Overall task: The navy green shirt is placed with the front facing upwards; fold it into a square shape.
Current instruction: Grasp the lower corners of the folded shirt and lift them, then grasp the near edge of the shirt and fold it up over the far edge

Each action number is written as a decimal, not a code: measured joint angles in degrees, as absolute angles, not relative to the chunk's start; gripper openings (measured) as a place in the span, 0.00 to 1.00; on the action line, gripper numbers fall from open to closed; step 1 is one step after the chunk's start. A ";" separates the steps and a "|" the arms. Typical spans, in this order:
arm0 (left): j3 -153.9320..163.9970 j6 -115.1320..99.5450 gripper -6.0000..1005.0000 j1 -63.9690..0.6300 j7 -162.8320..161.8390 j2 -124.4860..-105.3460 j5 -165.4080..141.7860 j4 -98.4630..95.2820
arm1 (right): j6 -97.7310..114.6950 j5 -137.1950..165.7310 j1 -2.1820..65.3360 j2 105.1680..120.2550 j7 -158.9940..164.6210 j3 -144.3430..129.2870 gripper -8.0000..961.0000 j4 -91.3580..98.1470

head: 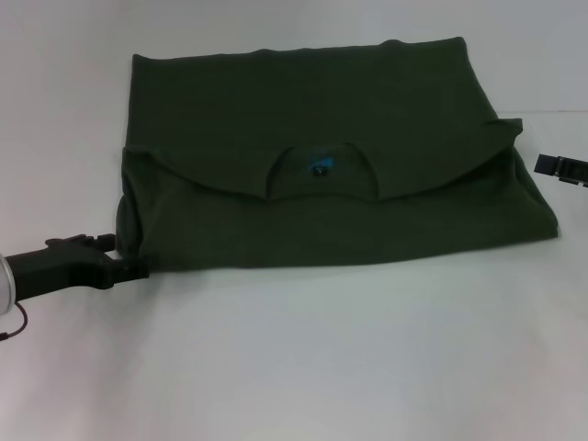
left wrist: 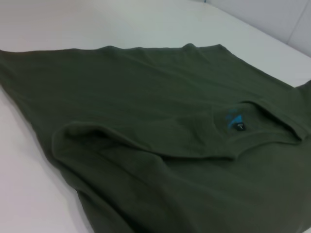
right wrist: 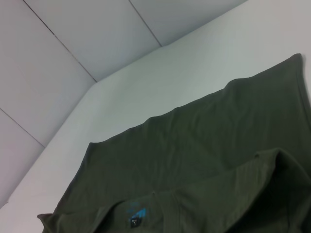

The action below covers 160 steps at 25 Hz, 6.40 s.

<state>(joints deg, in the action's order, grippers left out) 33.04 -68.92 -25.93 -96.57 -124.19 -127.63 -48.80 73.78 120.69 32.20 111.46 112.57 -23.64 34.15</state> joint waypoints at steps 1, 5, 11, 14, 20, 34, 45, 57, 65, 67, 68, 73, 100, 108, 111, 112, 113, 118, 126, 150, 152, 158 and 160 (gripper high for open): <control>33.40 -68.70 0.83 -25.93 -96.57 -124.20 -127.67 -48.79 | 73.78 120.69 32.21 111.52 112.64 -23.63 0.75 34.19; 34.55 -67.88 0.87 -25.99 -96.17 -124.23 -128.66 -48.77 | 73.78 120.66 32.13 111.64 112.66 -23.33 0.75 34.20; 36.57 -66.23 0.88 -25.99 -95.44 -124.36 -129.24 -48.04 | 73.80 120.66 31.47 111.80 112.54 -22.35 0.75 33.85; 37.60 -66.10 0.88 -26.18 -95.29 -124.37 -129.27 -47.85 | 73.82 120.66 31.23 111.84 112.50 -22.29 0.75 33.79; 39.46 -65.79 0.88 -26.65 -95.27 -124.37 -129.31 -47.29 | 73.83 120.66 30.98 111.86 112.47 -22.28 0.75 33.75; 41.84 -64.08 0.71 -26.88 -95.50 -124.54 -130.60 -47.77 | 73.44 120.66 30.23 111.86 112.47 -21.99 0.74 34.10; 41.94 -63.09 0.43 -27.44 -95.67 -124.54 -130.60 -47.82 | 72.44 121.24 29.37 111.66 112.15 -21.49 0.74 33.74; 41.65 -63.39 0.05 -27.44 -95.70 -124.35 -130.42 -48.44 | 65.90 128.98 32.53 111.35 117.43 -26.85 0.74 34.13; 41.53 -63.28 0.03 -27.92 -96.07 -124.36 -129.70 -48.69 | 58.09 130.99 35.14 111.94 120.71 -32.56 0.73 33.41; 41.43 -63.23 0.03 -28.10 -96.33 -124.30 -129.65 -48.69 | 56.80 131.01 35.51 112.25 121.23 -34.06 0.73 33.11; 41.41 -63.22 0.03 -28.18 -96.34 -124.28 -129.64 -48.69 | 56.09 131.01 35.71 112.48 121.46 -34.80 0.73 32.91; 41.39 -63.11 0.03 -28.49 -96.41 -124.19 -129.62 -48.69 | 54.27 131.04 36.24 113.51 121.61 -36.86 0.73 32.60; 40.30 -70.97 0.03 -25.77 -102.07 -124.21 -129.40 -53.14 | 63.89 123.79 29.32 113.39 113.80 -33.77 0.05 34.91; 30.79 -84.90 0.03 -22.23 -103.18 -124.02 -129.73 -57.38 | 77.25 120.67 21.43 114.07 108.69 -29.15 0.05 39.06; 27.06 -91.29 0.03 -20.85 -102.87 -123.92 -129.83 -58.21 | 82.75 120.64 18.79 114.22 106.22 -26.20 0.05 39.93; 26.22 -93.16 0.03 -20.48 -102.82 -123.86 -129.83 -58.36 | 84.75 120.64 17.90 114.23 105.21 -25.21 0.05 40.23; 25.58 -95.07 0.03 -19.98 -102.78 -123.77 -129.86 -58.46 | 86.51 120.63 17.00 114.23 104.24 -24.20 0.05 40.54; 24.21 -103.03 0.03 -17.71 -102.72 -123.66 -129.99 -59.23 | 93.73 121.05 12.86 113.84 99.02 -20.97 0.06 40.96; 21.93 -110.60 0.03 -15.84 -102.62 -123.66 -131.49 -59.62 | 98.73 121.26 6.56 113.76 91.92 -20.81 0.06 40.95; 19.18 -103.19 0.03 -27.93 -107.06 -119.12 -132.81 -55.68 | 98.80 123.49 16.11 111.13 95.21 -8.18 0.06 40.51; 19.57 -98.65 0.03 -31.58 -108.00 -117.87 -132.85 -52.91 | 95.41 123.48 19.12 110.73 96.01 -8.39 0.06 40.00; 23.92 -81.00 0.03 -39.26 -110.29 -116.17 -133.27 -46.38 | 81.83 123.89 27.39 110.26 97.63 -10.30 0.06 36.88; 25.99 -75.16 0.03 -40.63 -110.54 -116.34 -133.25 -45.18 | 77.19 123.82 29.74 110.33 97.46 -11.35 0.07 34.93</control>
<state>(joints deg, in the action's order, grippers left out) 25.99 -75.16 -40.63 -110.54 -116.34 -133.25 -45.18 77.19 123.82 29.74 110.33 97.46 -11.35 34.93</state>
